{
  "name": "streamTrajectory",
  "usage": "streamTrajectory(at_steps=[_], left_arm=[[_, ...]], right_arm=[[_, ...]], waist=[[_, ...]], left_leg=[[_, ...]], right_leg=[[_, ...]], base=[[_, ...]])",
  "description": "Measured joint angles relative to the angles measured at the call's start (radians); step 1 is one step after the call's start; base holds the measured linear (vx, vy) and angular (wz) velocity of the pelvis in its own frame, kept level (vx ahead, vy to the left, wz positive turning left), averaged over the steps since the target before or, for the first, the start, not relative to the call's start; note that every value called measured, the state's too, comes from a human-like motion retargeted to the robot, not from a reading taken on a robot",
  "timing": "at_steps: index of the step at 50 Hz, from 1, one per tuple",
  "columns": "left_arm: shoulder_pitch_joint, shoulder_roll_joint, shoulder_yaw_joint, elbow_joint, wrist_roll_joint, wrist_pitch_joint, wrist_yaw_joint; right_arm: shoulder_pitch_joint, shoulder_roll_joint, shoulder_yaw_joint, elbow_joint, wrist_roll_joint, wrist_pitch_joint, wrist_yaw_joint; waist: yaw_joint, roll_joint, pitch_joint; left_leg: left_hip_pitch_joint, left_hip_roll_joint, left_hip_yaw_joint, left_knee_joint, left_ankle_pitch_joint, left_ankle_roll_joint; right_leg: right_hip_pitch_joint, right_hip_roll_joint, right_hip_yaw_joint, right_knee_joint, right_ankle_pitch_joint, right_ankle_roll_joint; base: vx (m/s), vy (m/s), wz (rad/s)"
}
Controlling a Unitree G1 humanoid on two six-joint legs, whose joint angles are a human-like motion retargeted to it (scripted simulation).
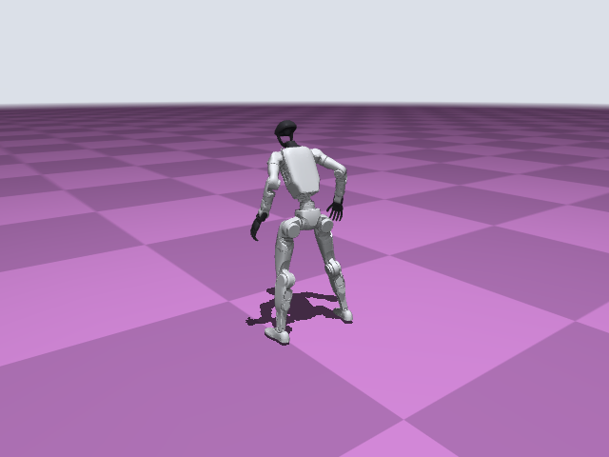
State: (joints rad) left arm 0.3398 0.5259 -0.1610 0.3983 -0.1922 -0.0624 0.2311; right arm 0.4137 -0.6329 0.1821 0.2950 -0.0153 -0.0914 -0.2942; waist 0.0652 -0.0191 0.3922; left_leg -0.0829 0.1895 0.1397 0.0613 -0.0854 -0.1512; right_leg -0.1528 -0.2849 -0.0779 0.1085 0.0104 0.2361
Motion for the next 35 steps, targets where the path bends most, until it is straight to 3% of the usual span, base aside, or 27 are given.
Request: streamTrajectory(at_steps=[5,10,12,15,21,25,28,29,30,33,35], left_arm=[[-0.048,0.027,-0.038,0.003,-0.031,0.014,0.031],[-0.081,0.104,-0.067,-0.117,-0.046,-0.045,0.067],[-0.041,0.107,-0.029,-0.181,0.032,-0.080,0.070],[-0.074,0.105,0.025,-0.214,0.033,-0.091,0.142],[-0.284,0.033,0.056,-0.119,-0.140,-0.039,0.320],[-0.501,0.036,-0.007,-0.075,-0.328,-0.028,0.366],[-0.645,0.098,-0.078,-0.123,-0.434,-0.029,0.353],[-0.683,0.128,-0.101,-0.157,-0.475,-0.024,0.352],[-0.719,0.161,-0.124,-0.196,-0.517,-0.017,0.352],[-0.699,0.270,-0.176,-0.379,-0.516,-0.015,0.284],[-0.623,0.340,-0.183,-0.486,-0.425,-0.022,0.213]], right_arm=[[-0.039,-0.007,0.024,0.027,-0.041,0.026,-0.038],[-0.006,-0.032,0.008,-0.040,-0.064,0.057,-0.024],[0.045,-0.032,-0.019,-0.088,-0.061,0.011,-0.030],[0.017,-0.062,-0.028,-0.082,-0.035,-0.006,-0.090],[-0.228,-0.058,-0.015,0.061,0.053,0.042,-0.279],[-0.452,-0.084,0.012,0.107,0.123,0.064,-0.374],[-0.541,-0.111,0.008,-0.011,0.231,0.044,-0.368],[-0.541,-0.128,0.003,-0.090,0.291,0.037,-0.343],[-0.534,-0.147,-0.003,-0.178,0.358,0.032,-0.309],[-0.282,-0.181,-0.138,-0.569,0.455,0.006,-0.169],[-0.075,-0.187,-0.247,-0.773,0.455,-0.013,-0.055]], waist=[[-0.022,-0.011,0.123],[-0.088,-0.007,0.128],[-0.123,0.036,0.128],[-0.120,0.073,0.128],[-0.120,0.083,0.128],[-0.124,0.077,0.128],[-0.119,0.062,0.116],[-0.109,0.055,0.082],[-0.096,0.048,0.036],[-0.054,0.032,-0.024],[-0.023,0.022,-0.065]], left_leg=[[-0.114,-0.007,-0.005,-0.030,0.035,0.004],[-0.532,-0.045,-0.085,0.104,0.078,0.000],[-0.842,-0.029,-0.155,0.506,-0.073,-0.019],[-1.117,-0.027,-0.216,0.788,-0.163,0.001],[-1.367,-0.038,-0.273,1.294,-0.368,0.086],[-1.328,-0.031,-0.274,1.480,-0.487,0.151],[-1.185,-0.008,-0.249,1.483,-0.551,0.168],[-1.137,-0.001,-0.235,1.439,-0.556,0.164],[-1.093,0.005,-0.221,1.379,-0.555,0.157],[-0.708,0.024,-0.144,1.098,-0.518,0.116],[-0.374,0.018,-0.102,0.829,-0.371,0.088]], right_leg=[[-0.140,0.000,0.031,0.010,0.017,0.001],[-0.512,-0.042,0.033,0.141,0.028,0.022],[-0.705,-0.053,0.015,0.395,-0.096,0.007],[-0.956,-0.059,0.041,0.669,-0.222,-0.026],[-1.215,-0.092,0.145,1.197,-0.493,-0.118],[-1.187,-0.122,0.183,1.394,-0.628,-0.171],[-1.057,-0.143,0.174,1.405,-0.685,-0.186],[-1.017,-0.140,0.165,1.365,-0.683,-0.181],[-0.984,-0.131,0.154,1.311,-0.674,-0.174],[-0.616,-0.149,0.057,1.060,-0.599,-0.138],[-0.301,-0.136,-0.007,0.827,-0.423,-0.106]], base=[[-0.22,-0.01,-0.01],[-0.31,-0.04,0.83],[-0.16,0.01,1.05],[-0.08,-0.01,0.23],[0.18,-0.01,0.03],[0.41,-0.01,0.00],[0.59,-0.05,-0.10],[0.66,-0.10,-0.24],[0.80,-0.11,-0.27],[1.19,-0.09,-0.22],[1.55,-0.08,-0.27]])
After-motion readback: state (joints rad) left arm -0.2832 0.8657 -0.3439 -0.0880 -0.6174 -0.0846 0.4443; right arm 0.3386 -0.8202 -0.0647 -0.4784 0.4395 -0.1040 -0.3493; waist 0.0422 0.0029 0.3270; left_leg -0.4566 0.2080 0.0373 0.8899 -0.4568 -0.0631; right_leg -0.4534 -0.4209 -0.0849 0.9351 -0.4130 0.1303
